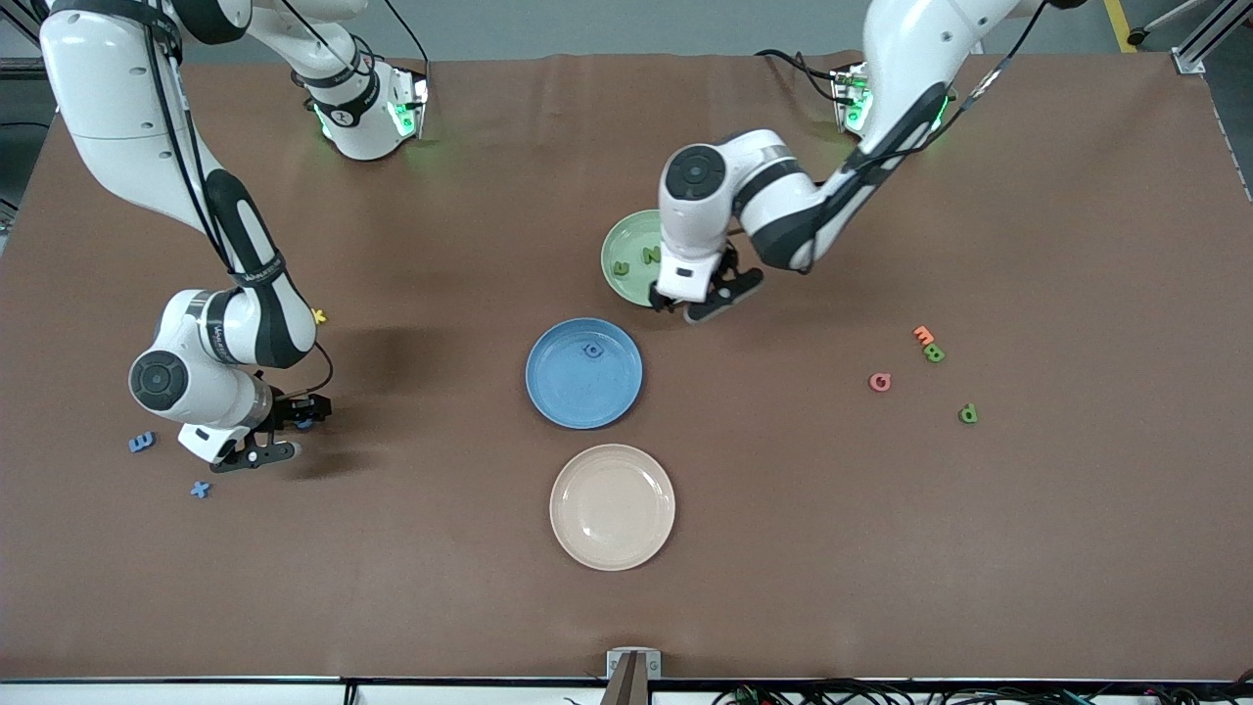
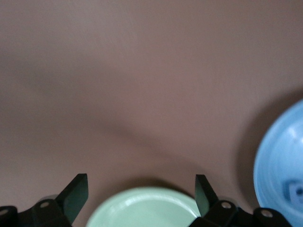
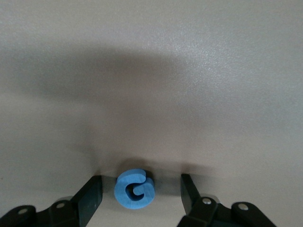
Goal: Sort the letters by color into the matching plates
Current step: 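Carry the blue G to the blue plate while the left gripper grasps the green B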
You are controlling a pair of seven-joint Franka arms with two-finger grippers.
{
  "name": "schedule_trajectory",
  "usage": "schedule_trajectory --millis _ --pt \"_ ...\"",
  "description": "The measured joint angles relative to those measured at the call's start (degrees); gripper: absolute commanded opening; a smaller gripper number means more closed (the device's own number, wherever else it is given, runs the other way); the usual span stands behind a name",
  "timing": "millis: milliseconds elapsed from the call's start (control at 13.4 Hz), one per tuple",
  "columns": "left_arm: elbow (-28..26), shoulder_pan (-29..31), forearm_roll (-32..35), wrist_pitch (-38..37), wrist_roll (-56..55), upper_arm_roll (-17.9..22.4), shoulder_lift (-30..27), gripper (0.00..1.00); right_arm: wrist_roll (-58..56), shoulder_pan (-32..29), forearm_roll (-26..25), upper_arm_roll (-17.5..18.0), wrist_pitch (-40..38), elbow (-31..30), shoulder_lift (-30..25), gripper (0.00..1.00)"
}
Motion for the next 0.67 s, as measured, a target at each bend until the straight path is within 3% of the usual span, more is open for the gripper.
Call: schedule_trajectory --millis 149,299,672 --pt "-0.16 4.47 0.0 -3.4 5.54 0.04 -2.46 0.98 0.0 0.0 0.0 0.0 0.02 0.15 -0.16 0.32" --pt "-0.68 9.33 0.0 -4.71 9.39 0.07 -3.69 0.97 0.0 -0.01 0.0 -0.01 -0.16 0.24 -0.4 0.22" --pt "-3.54 25.17 0.09 -4.89 24.08 0.14 -5.62 0.92 0.0 0.02 0.0 0.05 -0.37 0.32 -0.71 0.17"
